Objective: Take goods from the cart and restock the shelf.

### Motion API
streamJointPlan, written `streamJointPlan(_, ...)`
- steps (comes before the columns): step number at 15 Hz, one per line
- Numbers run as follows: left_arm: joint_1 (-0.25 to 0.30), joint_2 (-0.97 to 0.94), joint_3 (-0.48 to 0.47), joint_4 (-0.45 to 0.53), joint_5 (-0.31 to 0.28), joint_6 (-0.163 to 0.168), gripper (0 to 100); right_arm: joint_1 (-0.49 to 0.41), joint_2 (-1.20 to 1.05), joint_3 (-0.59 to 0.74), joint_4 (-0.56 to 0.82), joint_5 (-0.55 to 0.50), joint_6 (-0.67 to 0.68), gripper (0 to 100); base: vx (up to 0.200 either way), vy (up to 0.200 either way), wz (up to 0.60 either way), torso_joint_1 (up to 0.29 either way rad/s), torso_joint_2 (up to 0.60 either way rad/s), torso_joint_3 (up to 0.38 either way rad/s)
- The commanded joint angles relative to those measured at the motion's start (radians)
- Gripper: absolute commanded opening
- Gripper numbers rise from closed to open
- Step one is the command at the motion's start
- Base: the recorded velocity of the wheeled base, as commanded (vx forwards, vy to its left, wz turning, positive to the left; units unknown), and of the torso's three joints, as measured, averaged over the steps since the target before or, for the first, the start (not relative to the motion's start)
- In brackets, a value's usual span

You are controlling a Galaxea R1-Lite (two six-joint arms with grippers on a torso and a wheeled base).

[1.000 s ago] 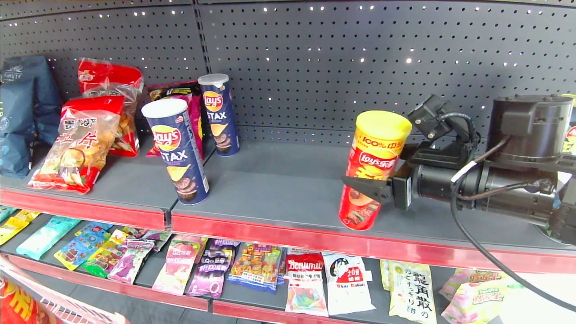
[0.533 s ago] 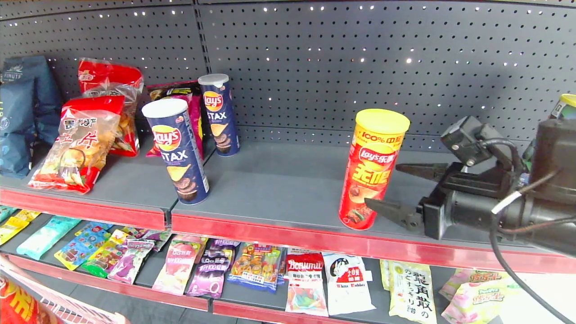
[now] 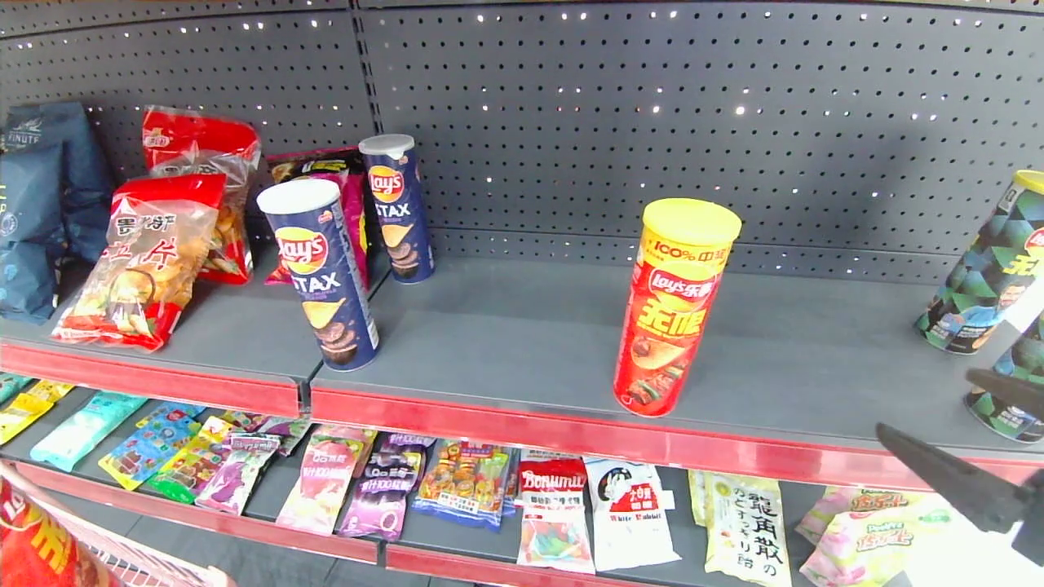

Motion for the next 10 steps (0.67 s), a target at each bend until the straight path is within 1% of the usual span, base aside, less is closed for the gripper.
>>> streamJointPlan(1,0.001,0.055,-0.006,-0.004,0.004,0.026,0,-0.194,-0.352,0.005,0.331,-0.038,0.020,100,0.000,0.000,0.00,0.000,0.00,0.000)
streamJointPlan(2,0.001,0.076,-0.014,-0.005,-0.001,0.029,0,-0.210,-0.418,-0.087,0.532,-0.040,0.018,100,0.000,0.000,0.00,0.000,0.00,0.000)
streamJointPlan(3,-0.001,0.081,-0.011,-0.016,-0.003,0.032,0,-0.215,-0.450,-0.134,0.645,-0.044,0.018,100,0.000,0.000,0.00,0.000,0.00,0.000)
streamJointPlan(4,-0.001,0.081,-0.008,-0.021,-0.004,0.034,0,-0.217,-0.485,-0.139,0.684,-0.043,0.020,100,0.000,0.000,0.00,0.000,0.00,0.000)
streamJointPlan(5,-0.001,0.081,-0.008,-0.021,-0.004,0.032,0,-0.218,-0.496,-0.133,0.685,-0.043,0.020,100,0.000,0.000,0.00,0.000,0.00,0.000)
streamJointPlan(6,-0.001,0.081,-0.008,-0.021,-0.004,0.032,0,-0.220,-0.554,-0.073,0.673,-0.049,0.012,100,0.000,0.000,0.00,0.000,0.00,0.000)
streamJointPlan(7,-0.002,0.082,-0.009,-0.022,-0.004,0.031,0,-0.233,-0.620,-0.012,0.648,-0.112,-0.013,100,0.000,0.000,0.00,0.000,0.00,0.000)
streamJointPlan(8,-0.002,0.081,-0.008,-0.022,-0.006,0.031,0,-0.238,-0.652,0.017,0.636,-0.147,-0.014,100,0.000,0.000,0.00,0.000,0.00,0.000)
streamJointPlan(10,-0.002,0.079,0.000,-0.022,-0.013,0.031,0,-0.241,-0.692,0.054,0.621,-0.153,-0.017,100,0.000,0.000,0.00,0.000,0.00,0.000)
